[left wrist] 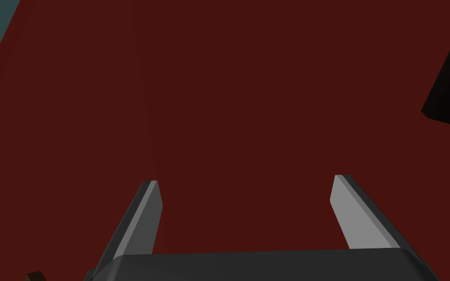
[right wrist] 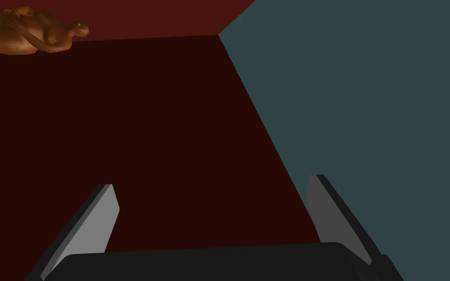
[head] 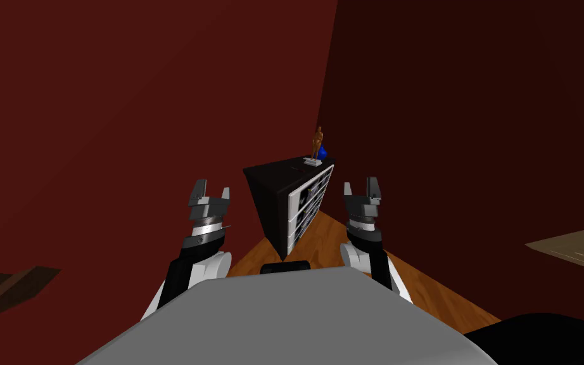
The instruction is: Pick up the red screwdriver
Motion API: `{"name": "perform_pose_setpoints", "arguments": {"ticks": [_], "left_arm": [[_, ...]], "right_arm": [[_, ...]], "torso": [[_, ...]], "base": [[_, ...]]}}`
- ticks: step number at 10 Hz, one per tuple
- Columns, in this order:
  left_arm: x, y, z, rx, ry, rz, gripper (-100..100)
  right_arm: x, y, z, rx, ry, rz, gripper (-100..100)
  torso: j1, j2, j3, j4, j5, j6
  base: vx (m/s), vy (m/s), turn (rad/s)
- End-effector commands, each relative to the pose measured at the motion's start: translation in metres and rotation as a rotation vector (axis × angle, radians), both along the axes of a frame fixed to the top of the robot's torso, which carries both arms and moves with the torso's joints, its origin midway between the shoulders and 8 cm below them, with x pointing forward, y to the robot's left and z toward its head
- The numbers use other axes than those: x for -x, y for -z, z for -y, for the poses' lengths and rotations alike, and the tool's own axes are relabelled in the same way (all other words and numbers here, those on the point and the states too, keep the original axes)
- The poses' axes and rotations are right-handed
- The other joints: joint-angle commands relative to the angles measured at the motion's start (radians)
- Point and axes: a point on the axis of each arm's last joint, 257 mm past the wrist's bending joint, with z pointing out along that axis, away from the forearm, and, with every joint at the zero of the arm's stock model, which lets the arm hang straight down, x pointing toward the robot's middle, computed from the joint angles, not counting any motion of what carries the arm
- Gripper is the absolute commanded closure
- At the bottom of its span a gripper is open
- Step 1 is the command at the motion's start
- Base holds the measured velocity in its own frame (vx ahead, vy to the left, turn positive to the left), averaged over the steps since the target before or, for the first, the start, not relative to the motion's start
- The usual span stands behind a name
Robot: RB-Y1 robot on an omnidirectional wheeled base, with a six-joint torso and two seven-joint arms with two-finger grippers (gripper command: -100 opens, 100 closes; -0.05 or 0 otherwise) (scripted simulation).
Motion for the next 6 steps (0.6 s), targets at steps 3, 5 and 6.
{"name": "perform_pose_setpoints", "arguments": {"ticks": [3, 5, 6], "left_arm": [[0.0, 0.0, 0.0, 0.0, 0.0, 0.0, 0], [0.0, 0.0, 0.0, 0.0, 0.0, 0.0, 0], [0.0, 0.0, 0.0, 0.0, 0.0, 0.0, 0]], "right_arm": [[-0.002, -0.003, -0.023, 0.084, -0.076, 0.021, -100], [-0.002, -0.005, -0.045, 0.144, -0.15, 0.046, -100], [-0.002, -0.004, -0.047, 0.157, -0.157, 0.043, -100]], "torso": [[-0.004, 0.005, 0.003, 0.001, -0.001, 0.0], [-0.008, 0.01, 0.006, 0.002, -0.002, 0.0], [-0.009, 0.013, 0.007, 0.003, -0.002, 0.0]], "base": [[-0.089, -0.065, 0.023], [-0.189, -0.126, 0.056], [-0.14, -0.092, 0.031]]}}
